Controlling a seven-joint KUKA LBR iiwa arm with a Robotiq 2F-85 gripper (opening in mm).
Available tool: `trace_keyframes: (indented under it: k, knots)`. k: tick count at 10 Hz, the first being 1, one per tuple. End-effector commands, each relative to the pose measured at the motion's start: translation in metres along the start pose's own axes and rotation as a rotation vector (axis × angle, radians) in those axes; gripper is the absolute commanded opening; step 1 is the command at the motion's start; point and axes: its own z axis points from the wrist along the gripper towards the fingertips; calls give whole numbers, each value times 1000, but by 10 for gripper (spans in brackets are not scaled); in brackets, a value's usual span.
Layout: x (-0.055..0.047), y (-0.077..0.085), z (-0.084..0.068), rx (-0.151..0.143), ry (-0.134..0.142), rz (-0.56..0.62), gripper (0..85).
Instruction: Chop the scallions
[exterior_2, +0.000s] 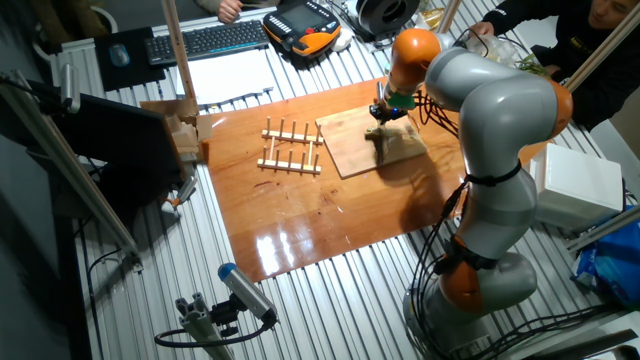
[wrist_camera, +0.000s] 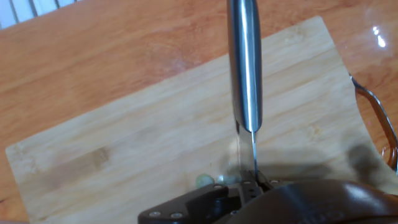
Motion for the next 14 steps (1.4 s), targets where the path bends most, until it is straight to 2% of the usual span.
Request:
trace_keyframes:
  k: [1, 4, 5, 10, 11, 14]
  knots:
    - [6, -1, 2, -3, 15, 1, 0]
    - [24, 8, -6, 7, 20, 29, 0]
    - [26, 9, -5, 8, 21, 32, 0]
    - [29, 15, -14, -13, 46, 67, 0]
    - [27, 16, -15, -26, 50, 81, 0]
    - [26, 23, -16, -44, 43, 115, 0]
